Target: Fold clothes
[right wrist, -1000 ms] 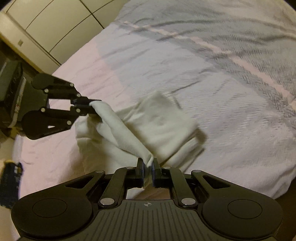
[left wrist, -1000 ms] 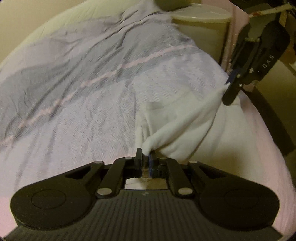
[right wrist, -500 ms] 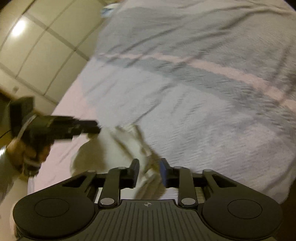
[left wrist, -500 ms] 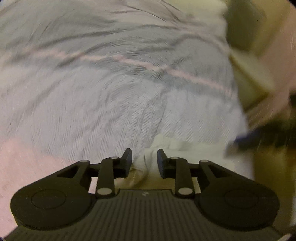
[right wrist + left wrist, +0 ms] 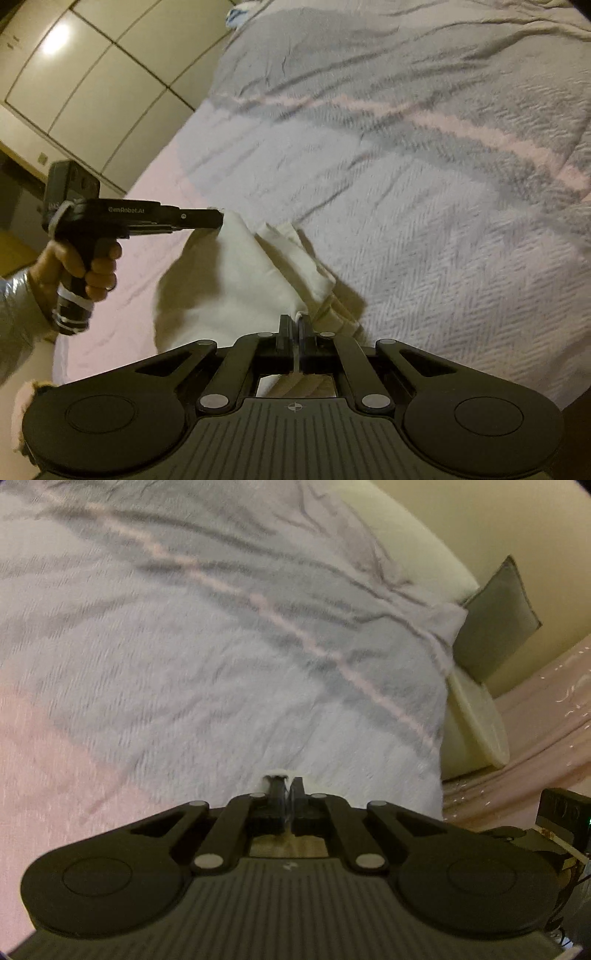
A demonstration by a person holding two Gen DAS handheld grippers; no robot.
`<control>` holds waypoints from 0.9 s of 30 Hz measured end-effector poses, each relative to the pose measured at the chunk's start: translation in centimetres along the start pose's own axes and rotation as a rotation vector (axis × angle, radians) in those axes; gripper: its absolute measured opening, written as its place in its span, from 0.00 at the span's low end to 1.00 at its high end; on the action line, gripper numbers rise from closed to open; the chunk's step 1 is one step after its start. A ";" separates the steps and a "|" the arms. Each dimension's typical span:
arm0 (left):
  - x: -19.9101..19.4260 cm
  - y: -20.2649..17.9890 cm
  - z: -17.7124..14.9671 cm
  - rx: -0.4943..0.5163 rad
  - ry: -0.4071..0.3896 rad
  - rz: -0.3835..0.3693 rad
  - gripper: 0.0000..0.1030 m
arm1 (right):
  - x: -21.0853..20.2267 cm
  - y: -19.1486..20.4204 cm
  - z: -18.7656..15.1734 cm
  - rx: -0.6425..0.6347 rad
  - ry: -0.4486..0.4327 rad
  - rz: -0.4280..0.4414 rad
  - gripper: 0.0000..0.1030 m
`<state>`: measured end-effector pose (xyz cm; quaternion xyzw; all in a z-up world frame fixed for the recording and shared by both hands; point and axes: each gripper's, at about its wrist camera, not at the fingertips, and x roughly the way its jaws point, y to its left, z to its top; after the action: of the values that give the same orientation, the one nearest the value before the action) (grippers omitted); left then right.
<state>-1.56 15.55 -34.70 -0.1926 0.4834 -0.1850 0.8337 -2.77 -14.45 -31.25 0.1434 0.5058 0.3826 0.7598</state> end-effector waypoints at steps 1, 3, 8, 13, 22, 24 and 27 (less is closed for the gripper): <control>0.1 -0.3 0.3 0.015 -0.007 0.000 0.00 | -0.1 -0.2 0.2 0.010 -0.011 -0.002 0.01; 0.8 -0.8 0.8 0.040 -0.010 0.006 0.00 | -0.4 -0.7 0.4 0.042 -0.027 -0.020 0.00; 4.3 -0.8 0.4 0.086 0.049 0.107 0.07 | 1.3 -2.1 0.6 0.115 0.007 -0.087 0.01; 1.1 0.1 -0.6 -0.022 -0.100 0.197 0.09 | 0.8 -1.3 1.0 0.123 -0.003 -0.219 0.03; 1.1 -2.9 -2.9 0.096 -0.044 0.126 0.08 | 2.2 3.2 0.5 -0.173 -0.001 -0.244 0.04; 3.8 -2.6 -3.1 0.086 -0.033 0.128 0.09 | 3.9 3.0 0.0 -0.211 0.037 -0.289 0.04; 6.5 -1.5 -2.9 0.064 -0.034 0.167 0.09 | 5.6 1.3 -0.5 -0.189 0.058 -0.304 0.04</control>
<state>-1.31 10.63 -40.04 -0.1278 0.4772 -0.1268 0.8601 -2.67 -9.60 -34.35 -0.0180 0.5052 0.3132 0.8040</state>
